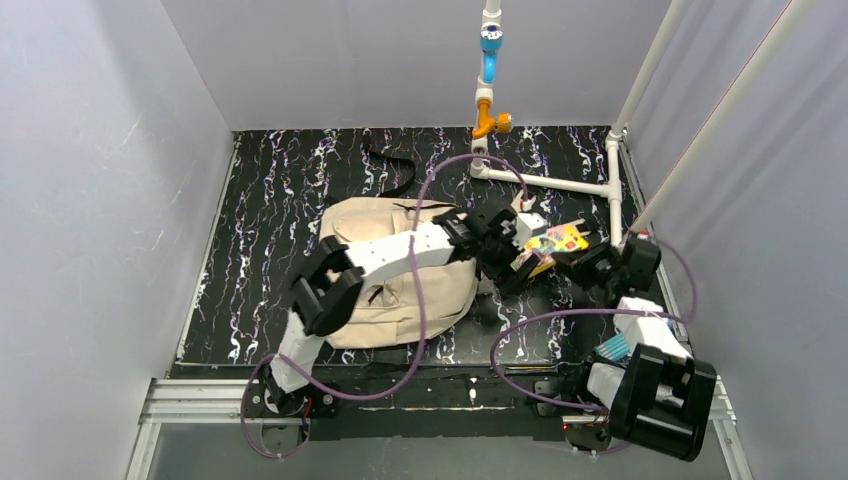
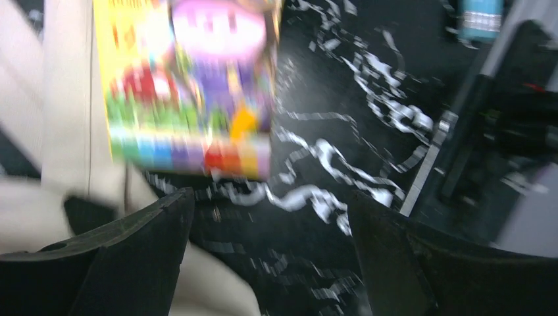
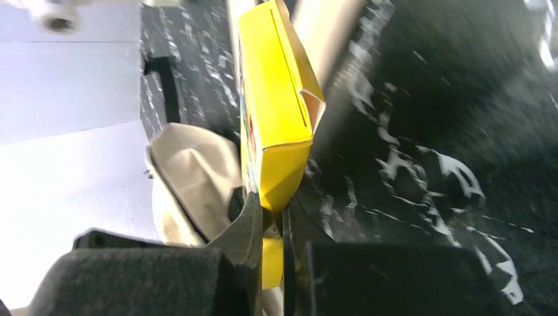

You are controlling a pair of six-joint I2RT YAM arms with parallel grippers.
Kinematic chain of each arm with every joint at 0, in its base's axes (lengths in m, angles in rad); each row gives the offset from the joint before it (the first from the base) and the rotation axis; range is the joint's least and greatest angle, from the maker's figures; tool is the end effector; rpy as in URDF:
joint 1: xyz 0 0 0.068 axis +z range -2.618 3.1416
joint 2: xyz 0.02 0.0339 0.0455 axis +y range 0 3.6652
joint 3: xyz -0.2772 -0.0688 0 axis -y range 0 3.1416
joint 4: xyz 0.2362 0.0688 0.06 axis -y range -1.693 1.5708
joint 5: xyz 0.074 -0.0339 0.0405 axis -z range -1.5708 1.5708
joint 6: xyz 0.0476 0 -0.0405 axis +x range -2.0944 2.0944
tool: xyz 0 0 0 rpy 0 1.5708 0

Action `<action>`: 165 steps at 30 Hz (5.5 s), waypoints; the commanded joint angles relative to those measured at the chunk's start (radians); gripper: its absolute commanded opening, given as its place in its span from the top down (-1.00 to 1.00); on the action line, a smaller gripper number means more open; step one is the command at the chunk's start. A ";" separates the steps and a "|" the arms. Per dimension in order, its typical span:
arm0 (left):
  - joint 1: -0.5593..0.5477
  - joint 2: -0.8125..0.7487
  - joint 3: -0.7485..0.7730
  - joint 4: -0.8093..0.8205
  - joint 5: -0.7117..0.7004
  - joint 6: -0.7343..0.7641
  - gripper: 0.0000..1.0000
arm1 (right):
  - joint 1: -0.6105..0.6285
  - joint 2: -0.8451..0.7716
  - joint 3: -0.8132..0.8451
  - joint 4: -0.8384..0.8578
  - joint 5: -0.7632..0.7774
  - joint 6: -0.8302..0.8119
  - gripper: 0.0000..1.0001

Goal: Pack the student bag
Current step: Pick up the stationery from the center of the board, then place the stationery in the student bag.

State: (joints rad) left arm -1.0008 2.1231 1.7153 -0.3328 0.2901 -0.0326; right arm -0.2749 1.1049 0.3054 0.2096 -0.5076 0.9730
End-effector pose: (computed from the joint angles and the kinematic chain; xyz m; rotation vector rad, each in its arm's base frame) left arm 0.2553 -0.4235 0.2302 1.2672 2.0744 -0.8362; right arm 0.1980 -0.0318 0.1693 1.0422 1.9714 0.9418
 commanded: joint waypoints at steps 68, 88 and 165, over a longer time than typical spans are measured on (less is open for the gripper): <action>0.466 -0.544 -0.489 -0.285 -0.276 -0.289 0.05 | 0.838 0.321 0.940 -0.359 0.159 -0.365 0.97; 0.479 -0.630 -0.533 -0.269 -0.399 -0.258 -0.04 | 0.838 0.320 0.928 -0.358 0.148 -0.368 0.97; 0.465 -0.909 -0.760 0.099 -0.312 -0.165 1.00 | 1.062 0.555 0.654 0.191 0.021 0.030 0.97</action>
State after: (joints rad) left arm -0.5358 1.2549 0.8894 -0.2634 -0.0143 -0.2245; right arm 0.7776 1.7092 0.9199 0.4629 -0.1886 1.0660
